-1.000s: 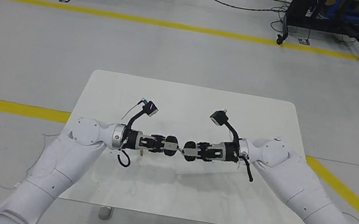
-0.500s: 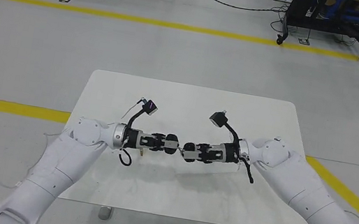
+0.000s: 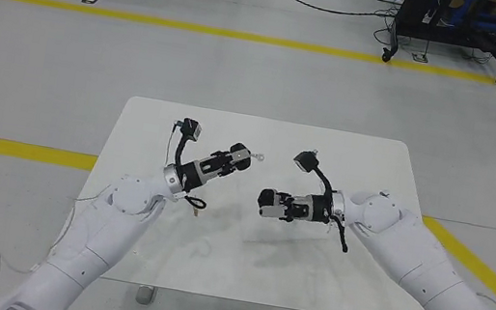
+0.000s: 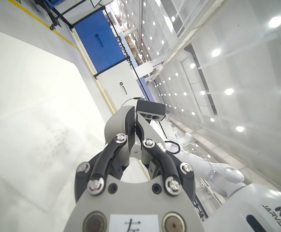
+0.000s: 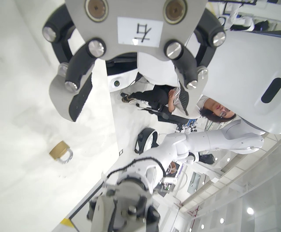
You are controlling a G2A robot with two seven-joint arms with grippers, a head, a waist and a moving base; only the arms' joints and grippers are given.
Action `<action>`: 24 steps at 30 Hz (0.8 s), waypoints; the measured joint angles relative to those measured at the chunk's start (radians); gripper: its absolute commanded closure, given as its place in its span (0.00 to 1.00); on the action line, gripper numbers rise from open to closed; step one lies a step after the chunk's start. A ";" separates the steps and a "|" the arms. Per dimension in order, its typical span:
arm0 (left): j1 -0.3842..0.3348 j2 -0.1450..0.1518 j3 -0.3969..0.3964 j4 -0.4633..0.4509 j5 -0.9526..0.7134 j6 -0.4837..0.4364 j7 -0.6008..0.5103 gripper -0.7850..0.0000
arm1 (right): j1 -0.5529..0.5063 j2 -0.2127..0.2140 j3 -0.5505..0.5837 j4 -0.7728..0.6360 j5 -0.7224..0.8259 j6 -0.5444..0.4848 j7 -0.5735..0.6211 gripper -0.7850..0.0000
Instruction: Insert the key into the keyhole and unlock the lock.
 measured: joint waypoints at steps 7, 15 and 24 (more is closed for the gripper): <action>-0.022 -0.013 0.036 0.021 0.040 -0.029 -0.056 1.00 | -0.059 -0.007 0.047 0.037 0.071 -0.101 -0.106 0.00; -0.043 -0.020 0.050 0.054 0.055 -0.063 -0.117 1.00 | -0.068 -0.019 0.067 0.059 0.048 -0.083 -0.114 0.58; -0.044 -0.025 0.050 0.061 0.080 -0.068 -0.124 1.00 | -0.071 -0.036 0.076 0.069 0.050 -0.066 -0.095 0.74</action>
